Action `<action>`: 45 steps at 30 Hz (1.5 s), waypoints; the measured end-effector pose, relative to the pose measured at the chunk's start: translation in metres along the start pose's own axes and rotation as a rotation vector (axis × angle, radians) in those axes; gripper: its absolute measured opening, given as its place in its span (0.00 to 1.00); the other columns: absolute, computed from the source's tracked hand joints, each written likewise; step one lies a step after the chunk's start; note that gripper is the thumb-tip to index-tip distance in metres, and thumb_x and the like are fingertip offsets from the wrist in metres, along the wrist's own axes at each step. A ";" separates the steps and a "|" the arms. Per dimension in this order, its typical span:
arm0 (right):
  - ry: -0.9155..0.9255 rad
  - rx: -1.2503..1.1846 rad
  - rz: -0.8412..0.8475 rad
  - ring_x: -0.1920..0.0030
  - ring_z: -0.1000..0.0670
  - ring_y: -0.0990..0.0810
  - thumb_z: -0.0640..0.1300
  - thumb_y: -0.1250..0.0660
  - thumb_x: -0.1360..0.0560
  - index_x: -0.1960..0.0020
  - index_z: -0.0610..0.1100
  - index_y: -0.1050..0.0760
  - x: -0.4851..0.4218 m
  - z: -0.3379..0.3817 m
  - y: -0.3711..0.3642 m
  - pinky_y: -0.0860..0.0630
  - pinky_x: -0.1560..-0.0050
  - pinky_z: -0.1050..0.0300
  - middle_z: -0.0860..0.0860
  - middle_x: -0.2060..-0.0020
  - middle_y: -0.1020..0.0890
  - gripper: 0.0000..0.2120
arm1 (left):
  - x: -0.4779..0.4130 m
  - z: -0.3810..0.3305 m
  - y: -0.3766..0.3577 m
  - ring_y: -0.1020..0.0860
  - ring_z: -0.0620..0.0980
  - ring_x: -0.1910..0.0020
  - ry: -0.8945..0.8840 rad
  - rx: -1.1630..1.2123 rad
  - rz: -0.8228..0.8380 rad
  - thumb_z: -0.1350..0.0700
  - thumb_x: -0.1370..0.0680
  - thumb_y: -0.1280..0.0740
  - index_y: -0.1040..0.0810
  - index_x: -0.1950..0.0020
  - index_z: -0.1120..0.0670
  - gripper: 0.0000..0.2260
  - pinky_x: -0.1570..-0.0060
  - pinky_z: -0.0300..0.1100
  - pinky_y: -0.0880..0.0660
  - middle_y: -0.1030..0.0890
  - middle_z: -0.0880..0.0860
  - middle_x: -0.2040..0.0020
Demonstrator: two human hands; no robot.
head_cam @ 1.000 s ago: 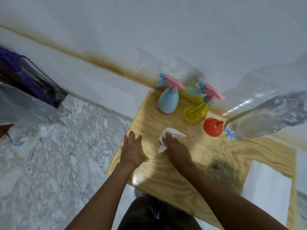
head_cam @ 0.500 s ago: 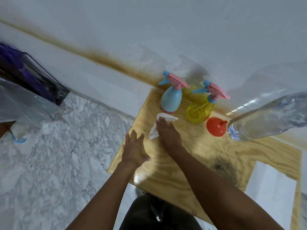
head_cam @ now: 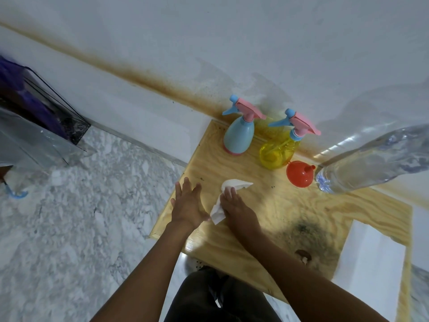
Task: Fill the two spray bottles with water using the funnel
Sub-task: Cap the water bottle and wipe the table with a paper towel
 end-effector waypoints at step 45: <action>-0.587 -0.482 -0.817 0.44 0.56 0.23 0.39 0.32 0.24 0.38 0.48 0.23 0.303 -0.140 0.215 0.22 0.48 0.56 0.56 0.43 0.20 0.15 | 0.154 -0.288 -0.076 0.25 0.53 0.36 -0.695 0.185 -0.091 0.50 0.24 0.27 0.24 0.31 0.51 0.22 0.37 0.51 0.27 0.23 0.53 0.34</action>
Point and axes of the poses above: each hand's wrist, its own x-axis away from the middle knuckle, its own y-axis out of the back of the hand, z = x × y, the point moved 6 cm from there along -x, towards the middle knuckle
